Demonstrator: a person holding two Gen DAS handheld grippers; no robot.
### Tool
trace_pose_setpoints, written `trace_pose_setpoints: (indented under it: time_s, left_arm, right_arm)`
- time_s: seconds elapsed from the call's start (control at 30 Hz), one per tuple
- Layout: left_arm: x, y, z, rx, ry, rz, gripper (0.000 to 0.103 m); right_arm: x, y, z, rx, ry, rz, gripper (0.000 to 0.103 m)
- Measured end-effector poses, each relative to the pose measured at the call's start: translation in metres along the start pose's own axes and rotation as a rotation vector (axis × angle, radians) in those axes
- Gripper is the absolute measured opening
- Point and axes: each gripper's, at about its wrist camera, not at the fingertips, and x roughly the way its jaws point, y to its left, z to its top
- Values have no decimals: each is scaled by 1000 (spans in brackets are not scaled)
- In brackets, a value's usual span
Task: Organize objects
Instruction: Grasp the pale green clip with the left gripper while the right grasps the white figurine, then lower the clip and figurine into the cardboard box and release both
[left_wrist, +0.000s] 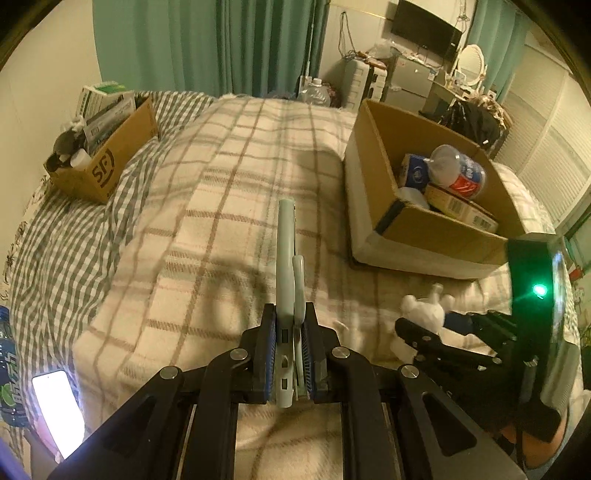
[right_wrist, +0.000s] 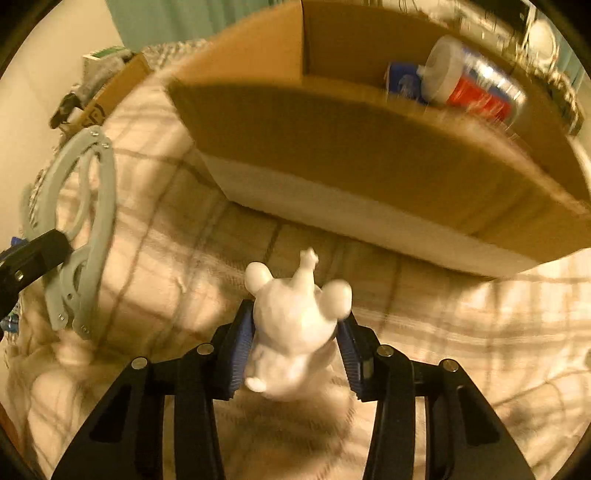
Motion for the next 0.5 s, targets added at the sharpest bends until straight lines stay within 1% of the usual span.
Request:
trace_pose_setpoints:
  time_s: [0.17, 0.37, 0.5]
  left_arm:
    - [-23, -15, 0, 26, -30, -32, 12]
    - [-55, -38, 7, 69, -80, -90, 12]
    - [-75, -52, 20, 103, -125, -108, 12]
  right_arm:
    - [-52, -2, -15, -23, -103, -23, 43]
    - [-115, -5, -26, 18, -217, 8, 43]
    - [-157, -1, -18, 12, -303, -6, 43]
